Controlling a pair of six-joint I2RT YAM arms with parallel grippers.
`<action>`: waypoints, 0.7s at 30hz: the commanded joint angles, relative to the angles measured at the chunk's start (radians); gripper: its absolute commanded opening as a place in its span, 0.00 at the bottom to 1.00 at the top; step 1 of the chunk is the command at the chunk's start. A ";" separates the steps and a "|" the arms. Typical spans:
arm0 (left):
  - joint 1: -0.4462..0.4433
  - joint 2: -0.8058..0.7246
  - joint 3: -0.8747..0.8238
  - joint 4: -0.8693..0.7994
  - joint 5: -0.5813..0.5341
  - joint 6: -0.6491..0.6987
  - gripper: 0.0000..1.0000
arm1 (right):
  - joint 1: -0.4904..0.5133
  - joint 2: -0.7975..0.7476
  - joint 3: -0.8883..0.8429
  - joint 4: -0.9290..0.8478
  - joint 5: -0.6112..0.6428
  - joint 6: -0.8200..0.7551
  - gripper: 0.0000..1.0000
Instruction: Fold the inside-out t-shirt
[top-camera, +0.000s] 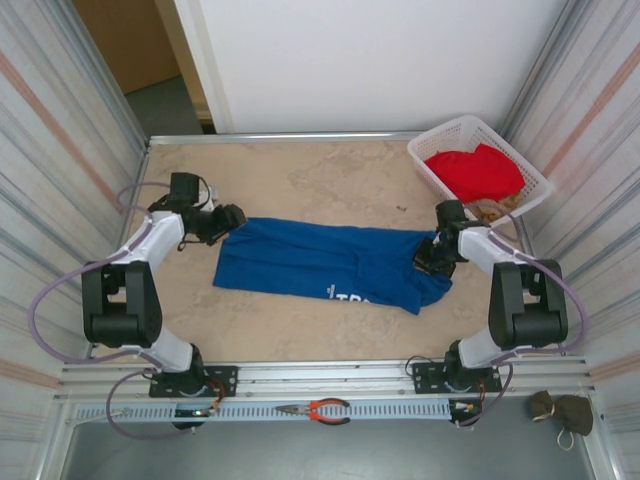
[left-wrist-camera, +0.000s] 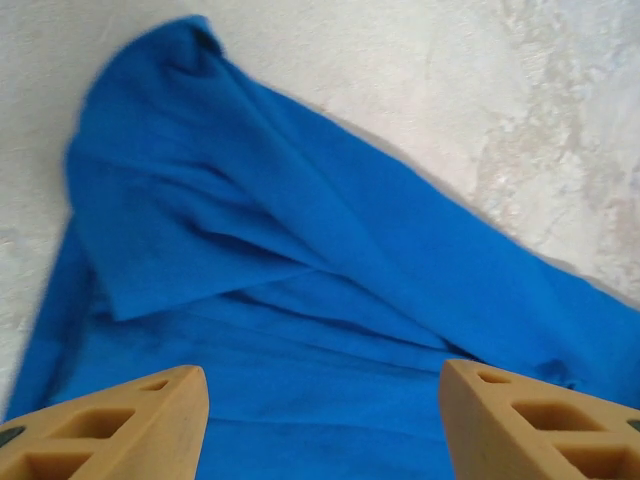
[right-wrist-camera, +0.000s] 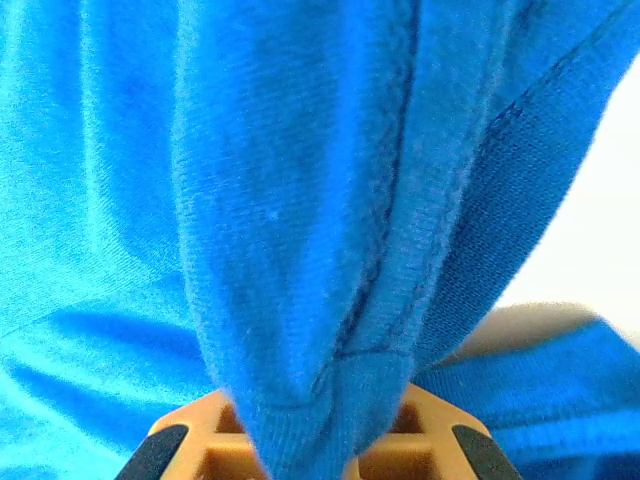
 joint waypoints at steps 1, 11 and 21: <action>-0.020 0.052 0.029 -0.067 -0.086 0.058 0.63 | -0.053 -0.063 0.063 -0.073 0.024 -0.018 0.00; -0.163 0.082 0.035 -0.006 -0.104 0.023 0.63 | -0.064 -0.062 0.207 -0.198 -0.021 -0.083 0.00; -0.215 0.238 0.028 0.060 -0.108 -0.008 0.63 | 0.210 -0.033 0.357 -0.281 0.084 0.028 0.00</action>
